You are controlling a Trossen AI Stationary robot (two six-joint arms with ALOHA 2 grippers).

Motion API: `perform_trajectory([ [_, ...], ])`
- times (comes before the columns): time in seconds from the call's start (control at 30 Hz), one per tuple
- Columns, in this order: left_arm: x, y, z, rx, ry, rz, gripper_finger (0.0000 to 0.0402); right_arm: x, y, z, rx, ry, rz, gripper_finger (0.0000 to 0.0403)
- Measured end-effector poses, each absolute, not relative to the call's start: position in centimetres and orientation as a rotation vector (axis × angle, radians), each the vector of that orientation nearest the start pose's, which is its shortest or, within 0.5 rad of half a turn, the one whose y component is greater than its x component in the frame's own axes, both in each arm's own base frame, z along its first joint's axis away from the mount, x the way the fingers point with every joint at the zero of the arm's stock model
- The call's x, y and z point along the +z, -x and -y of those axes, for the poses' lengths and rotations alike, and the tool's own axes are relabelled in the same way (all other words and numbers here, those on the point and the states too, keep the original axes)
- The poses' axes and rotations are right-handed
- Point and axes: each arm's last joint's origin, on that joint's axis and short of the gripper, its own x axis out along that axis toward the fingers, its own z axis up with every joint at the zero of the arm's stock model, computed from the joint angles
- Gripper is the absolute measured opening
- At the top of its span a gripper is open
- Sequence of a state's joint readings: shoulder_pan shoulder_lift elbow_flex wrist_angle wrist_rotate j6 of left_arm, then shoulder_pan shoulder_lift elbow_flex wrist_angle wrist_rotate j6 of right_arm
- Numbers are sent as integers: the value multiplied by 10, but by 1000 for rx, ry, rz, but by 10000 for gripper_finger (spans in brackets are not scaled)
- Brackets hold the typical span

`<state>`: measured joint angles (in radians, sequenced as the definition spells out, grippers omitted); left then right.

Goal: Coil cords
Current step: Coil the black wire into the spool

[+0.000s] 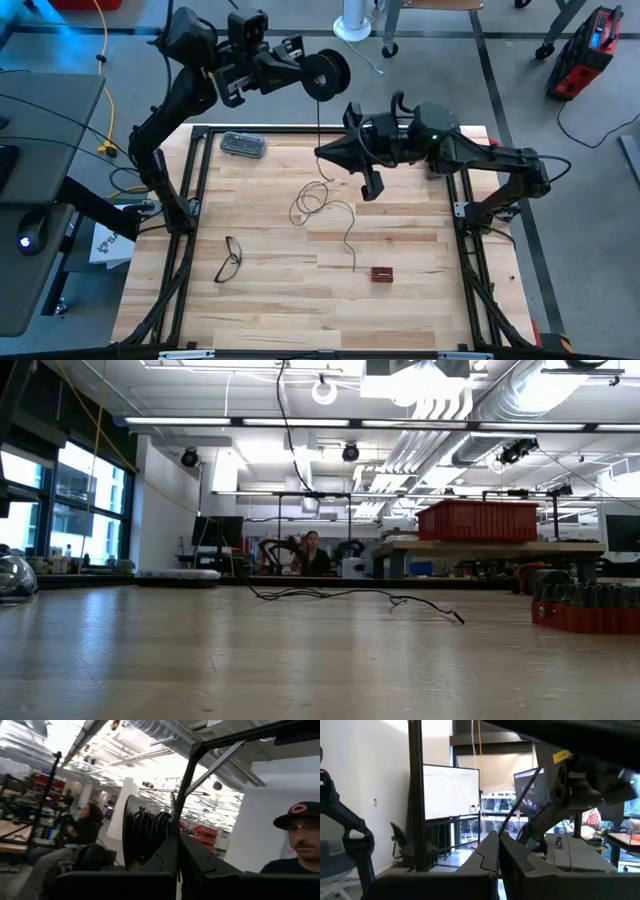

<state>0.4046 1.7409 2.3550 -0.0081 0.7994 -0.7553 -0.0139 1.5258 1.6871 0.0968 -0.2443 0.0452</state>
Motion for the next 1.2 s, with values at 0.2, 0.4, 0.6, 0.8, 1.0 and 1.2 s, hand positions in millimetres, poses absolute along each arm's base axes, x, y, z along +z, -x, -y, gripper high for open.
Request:
perform_trajectory([
  [0.2, 604, -276, -101, -466, 371, 290, 1, 497, -323, -3, 238, -14, 258, 0],
  [0.4, 601, -260, -101, -395, 411, 193, 1, 495, -316, -3, 227, -24, 188, 12],
  [0.6, 605, -235, -90, -335, 419, 152, 1, 489, -316, 1, 194, -35, 123, 92],
  [0.8, 603, -205, -76, -231, 423, 79, 1, 479, -320, 6, 48, 4, 44, 168],
  [1.0, 597, -194, -62, -95, 439, 19, 1, 470, -334, 11, -38, 45, 20, 196],
  [1.2, 599, -198, -48, -102, 425, 47, 1, 449, -361, 22, -65, 29, 0, 197],
])
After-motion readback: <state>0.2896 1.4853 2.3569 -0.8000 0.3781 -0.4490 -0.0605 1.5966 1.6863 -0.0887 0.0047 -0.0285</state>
